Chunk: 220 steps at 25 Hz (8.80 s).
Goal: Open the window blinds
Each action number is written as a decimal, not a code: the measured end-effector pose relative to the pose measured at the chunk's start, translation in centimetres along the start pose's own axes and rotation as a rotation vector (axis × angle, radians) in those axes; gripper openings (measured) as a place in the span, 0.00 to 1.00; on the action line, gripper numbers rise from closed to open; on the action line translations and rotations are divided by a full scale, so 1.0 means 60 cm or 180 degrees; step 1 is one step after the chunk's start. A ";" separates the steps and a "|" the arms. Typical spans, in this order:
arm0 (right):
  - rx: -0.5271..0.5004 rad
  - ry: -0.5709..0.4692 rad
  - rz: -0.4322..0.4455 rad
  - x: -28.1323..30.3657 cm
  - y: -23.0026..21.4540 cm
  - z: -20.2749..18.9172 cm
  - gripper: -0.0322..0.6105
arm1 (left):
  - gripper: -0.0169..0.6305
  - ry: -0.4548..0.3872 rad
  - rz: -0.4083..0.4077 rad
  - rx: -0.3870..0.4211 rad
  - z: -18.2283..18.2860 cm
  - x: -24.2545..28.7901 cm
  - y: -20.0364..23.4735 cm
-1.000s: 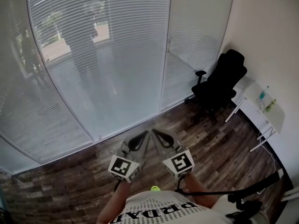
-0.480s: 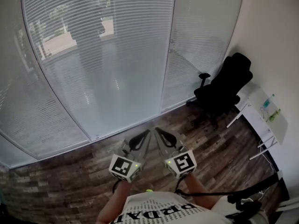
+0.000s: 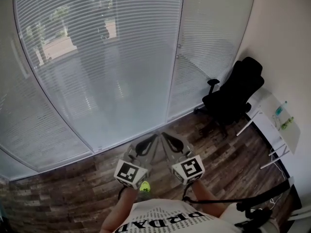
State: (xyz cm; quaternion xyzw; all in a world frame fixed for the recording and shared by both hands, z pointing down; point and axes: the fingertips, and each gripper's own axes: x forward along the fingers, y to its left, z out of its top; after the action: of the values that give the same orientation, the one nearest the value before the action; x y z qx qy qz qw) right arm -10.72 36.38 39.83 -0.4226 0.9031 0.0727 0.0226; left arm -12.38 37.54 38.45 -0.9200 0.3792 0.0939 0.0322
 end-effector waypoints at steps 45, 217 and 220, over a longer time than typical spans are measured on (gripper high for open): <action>-0.0085 0.0123 -0.0091 0.340 -0.376 -0.072 0.06 | 0.01 0.0220 -0.0127 -0.0067 -0.095 0.391 0.305; 0.0946 0.0198 -0.0788 0.736 -1.066 -0.225 0.26 | 0.01 0.0234 -0.0017 -0.0204 -0.234 1.029 0.654; 0.0946 0.0205 -0.0781 0.737 -1.066 -0.226 0.26 | 0.01 0.0230 -0.0029 -0.0178 -0.234 1.029 0.652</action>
State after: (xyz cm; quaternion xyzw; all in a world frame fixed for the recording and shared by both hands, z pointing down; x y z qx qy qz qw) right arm 10.21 -39.68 41.52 -0.5236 0.8459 -0.0783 0.0646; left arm 5.07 -34.83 40.51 -0.9250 0.3731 0.0710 -0.0068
